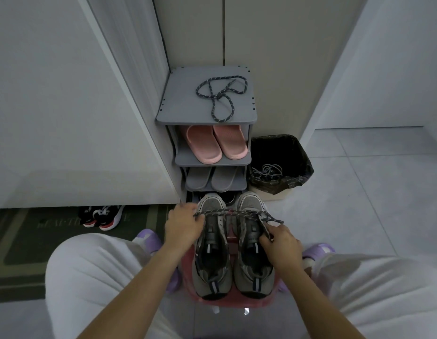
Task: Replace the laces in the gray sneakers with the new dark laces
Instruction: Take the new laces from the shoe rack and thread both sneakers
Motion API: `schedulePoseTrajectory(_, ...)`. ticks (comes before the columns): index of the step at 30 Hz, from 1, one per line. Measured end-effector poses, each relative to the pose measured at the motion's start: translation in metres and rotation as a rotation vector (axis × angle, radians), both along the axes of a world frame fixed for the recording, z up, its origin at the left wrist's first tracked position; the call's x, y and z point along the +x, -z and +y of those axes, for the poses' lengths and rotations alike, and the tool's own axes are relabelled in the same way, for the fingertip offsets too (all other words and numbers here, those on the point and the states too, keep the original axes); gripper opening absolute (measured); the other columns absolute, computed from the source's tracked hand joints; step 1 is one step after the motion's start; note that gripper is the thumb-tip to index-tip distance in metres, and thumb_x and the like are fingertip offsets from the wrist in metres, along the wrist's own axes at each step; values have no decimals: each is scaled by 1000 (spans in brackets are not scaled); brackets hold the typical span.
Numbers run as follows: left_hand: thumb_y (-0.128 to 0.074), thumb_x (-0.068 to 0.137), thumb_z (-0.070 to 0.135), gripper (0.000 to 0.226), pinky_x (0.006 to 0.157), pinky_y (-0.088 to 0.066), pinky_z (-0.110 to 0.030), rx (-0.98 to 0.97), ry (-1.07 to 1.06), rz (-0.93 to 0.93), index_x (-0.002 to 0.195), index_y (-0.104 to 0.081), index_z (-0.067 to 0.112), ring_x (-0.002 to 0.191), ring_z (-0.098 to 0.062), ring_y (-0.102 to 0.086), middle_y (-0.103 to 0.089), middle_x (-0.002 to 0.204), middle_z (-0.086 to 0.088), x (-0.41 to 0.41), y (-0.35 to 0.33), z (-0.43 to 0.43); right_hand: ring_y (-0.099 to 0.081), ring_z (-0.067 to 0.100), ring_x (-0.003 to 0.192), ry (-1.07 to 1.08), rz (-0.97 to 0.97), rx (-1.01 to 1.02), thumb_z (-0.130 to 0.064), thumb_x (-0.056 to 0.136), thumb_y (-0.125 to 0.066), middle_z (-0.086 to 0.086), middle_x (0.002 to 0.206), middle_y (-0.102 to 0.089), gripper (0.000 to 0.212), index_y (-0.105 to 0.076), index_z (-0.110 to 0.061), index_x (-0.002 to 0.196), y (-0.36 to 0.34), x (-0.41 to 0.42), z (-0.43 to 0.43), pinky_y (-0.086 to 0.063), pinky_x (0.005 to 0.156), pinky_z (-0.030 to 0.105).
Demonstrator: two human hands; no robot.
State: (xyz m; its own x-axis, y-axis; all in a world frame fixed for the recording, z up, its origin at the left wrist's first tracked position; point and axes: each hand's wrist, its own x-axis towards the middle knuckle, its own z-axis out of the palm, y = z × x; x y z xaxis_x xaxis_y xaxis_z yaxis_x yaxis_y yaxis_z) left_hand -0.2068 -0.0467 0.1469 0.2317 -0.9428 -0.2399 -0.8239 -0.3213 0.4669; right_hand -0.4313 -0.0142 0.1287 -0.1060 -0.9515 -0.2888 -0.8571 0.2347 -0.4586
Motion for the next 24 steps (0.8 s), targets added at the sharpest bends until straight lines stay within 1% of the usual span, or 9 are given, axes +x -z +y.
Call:
schedulePoseTrajectory(1, -58, 87, 30, 23, 94, -44, -36, -88, 37, -10, 108, -66, 23, 109, -24, -54, -62, 112, -2, -12, -3, -2, -57, 26, 83, -4, -2, 7, -28, 87, -49, 2, 90, -50, 15, -61, -20, 92, 0, 0, 0, -45, 79, 35)
schedulePoseTrajectory(3, -56, 89, 27, 22, 95, -36, -28, -197, 185, 25, 109, -66, 22, 112, -16, -48, -59, 114, 4, -42, -10, -6, -58, 27, 85, -12, 3, 15, -29, 88, -49, 4, 93, -51, 16, -61, -20, 93, -1, 0, -1, -43, 79, 35)
schedulePoseTrajectory(5, -55, 90, 29, 21, 98, -33, -29, -174, 344, 49, 106, -68, 24, 116, -16, -43, -56, 118, 5, -72, -12, -10, -58, 28, 87, -20, 13, 19, -29, 88, -49, 3, 93, -51, 16, -61, -19, 94, -2, -1, -1, -42, 78, 34)
schedulePoseTrajectory(7, -56, 90, 31, 23, 102, -32, -33, -54, 427, 7, 108, -67, 24, 123, -19, -38, -51, 126, 3, -91, -4, -15, -57, 26, 85, -27, 26, 14, -29, 87, -49, 0, 88, -47, 16, -60, -19, 93, -2, -2, -1, -41, 76, 34)
schedulePoseTrajectory(10, -58, 89, 26, 21, 101, -35, -35, 59, 415, -85, 106, -68, 24, 122, -23, -38, -50, 128, -1, -105, 6, -22, -57, 26, 84, -27, 37, -1, -28, 88, -47, -2, 86, -43, 17, -59, -19, 93, -2, -2, -1, -38, 74, 32)
schedulePoseTrajectory(13, -57, 89, 21, 22, 101, -37, -35, 85, 399, -149, 108, -68, 21, 121, -23, -38, -48, 129, -1, -110, 4, -27, -57, 26, 87, -34, 62, -14, -28, 89, -45, -2, 86, -41, 19, -59, -20, 99, -1, 0, 0, -39, 78, 34)
schedulePoseTrajectory(16, -54, 90, 17, 22, 102, -34, -34, 75, 402, -107, 106, -68, 17, 126, -20, -34, -43, 135, 2, -107, -2, -28, -57, 26, 89, -10, 46, -14, -28, 91, -44, -3, 87, -41, 21, -60, -21, 102, 1, 1, 1, -39, 82, 34)
schedulePoseTrajectory(20, -54, 87, 13, 18, 97, -38, -33, 92, 317, 18, 83, -71, 18, 122, -19, -39, -49, 127, 2, -86, -10, -25, -57, 26, 90, 13, 21, -8, -27, 91, -42, -1, 90, -46, 22, -61, -20, 102, 2, -1, 2, -39, 85, 35)
schedulePoseTrajectory(24, -55, 86, 11, 19, 93, -46, -32, 93, 221, 87, 75, -70, 6, 97, -19, -58, -65, 92, -6, -49, -18, -16, -57, 26, 90, 20, 19, -3, -26, 92, -42, 4, 100, -55, 22, -60, -20, 102, 3, 0, 1, -39, 86, 35)
